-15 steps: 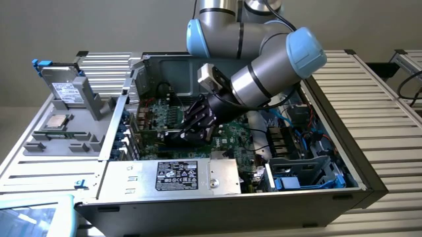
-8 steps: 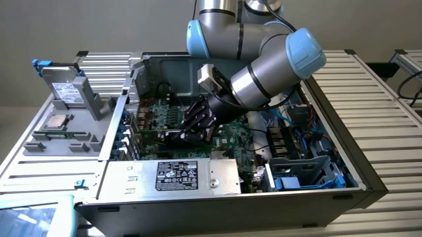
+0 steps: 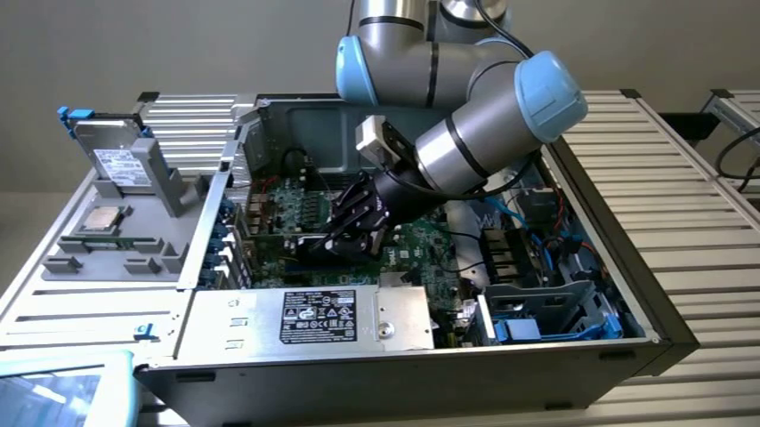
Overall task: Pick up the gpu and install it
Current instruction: 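Insert the gpu into the slot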
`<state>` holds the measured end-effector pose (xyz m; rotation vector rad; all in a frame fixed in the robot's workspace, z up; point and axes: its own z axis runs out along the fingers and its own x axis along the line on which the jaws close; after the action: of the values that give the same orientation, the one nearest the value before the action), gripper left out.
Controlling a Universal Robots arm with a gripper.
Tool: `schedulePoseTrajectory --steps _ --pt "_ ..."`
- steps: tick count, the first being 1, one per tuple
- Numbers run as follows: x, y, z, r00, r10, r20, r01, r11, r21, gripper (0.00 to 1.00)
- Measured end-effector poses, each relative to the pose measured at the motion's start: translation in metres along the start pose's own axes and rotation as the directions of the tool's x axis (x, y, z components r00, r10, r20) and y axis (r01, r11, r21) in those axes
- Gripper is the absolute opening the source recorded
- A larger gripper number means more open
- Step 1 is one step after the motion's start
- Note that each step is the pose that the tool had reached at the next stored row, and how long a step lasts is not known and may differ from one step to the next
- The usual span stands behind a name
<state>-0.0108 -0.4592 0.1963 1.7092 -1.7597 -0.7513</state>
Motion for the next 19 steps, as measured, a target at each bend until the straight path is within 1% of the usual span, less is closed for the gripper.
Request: schedulePoseTrajectory --steps 19 --pt "-0.0008 0.0008 0.0014 1.0000 0.000 0.0000 0.000 1.0000 0.0001 0.27"
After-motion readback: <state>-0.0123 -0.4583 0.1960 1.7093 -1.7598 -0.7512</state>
